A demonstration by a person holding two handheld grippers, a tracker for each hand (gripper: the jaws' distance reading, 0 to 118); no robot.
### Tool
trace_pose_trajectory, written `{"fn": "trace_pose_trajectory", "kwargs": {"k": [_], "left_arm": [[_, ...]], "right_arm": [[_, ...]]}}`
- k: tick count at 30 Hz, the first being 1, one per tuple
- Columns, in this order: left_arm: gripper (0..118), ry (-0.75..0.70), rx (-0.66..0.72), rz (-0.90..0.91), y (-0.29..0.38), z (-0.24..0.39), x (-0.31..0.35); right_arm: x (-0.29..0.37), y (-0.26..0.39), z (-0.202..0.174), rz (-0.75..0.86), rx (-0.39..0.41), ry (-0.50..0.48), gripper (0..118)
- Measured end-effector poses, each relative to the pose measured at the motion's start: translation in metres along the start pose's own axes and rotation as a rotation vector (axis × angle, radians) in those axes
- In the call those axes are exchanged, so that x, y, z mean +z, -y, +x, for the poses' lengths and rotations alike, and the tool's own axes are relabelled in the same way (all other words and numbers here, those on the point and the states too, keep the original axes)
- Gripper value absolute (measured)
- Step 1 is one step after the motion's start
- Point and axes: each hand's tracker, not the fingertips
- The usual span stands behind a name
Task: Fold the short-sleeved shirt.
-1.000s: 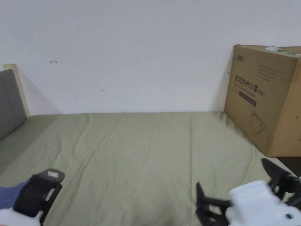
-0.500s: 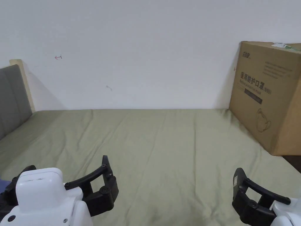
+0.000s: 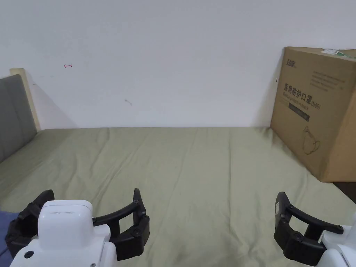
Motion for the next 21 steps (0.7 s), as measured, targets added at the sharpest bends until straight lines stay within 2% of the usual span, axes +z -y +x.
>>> {"fn": "trace_pose_trajectory", "kwargs": {"k": [21], "left_arm": [[118, 0.038, -0.012, -0.025, -0.0002, 0.0049, -0.0021]], "right_arm": [[-0.0004, -0.0024, -0.0035, -0.016, 0.028, -0.03, 118]]}}
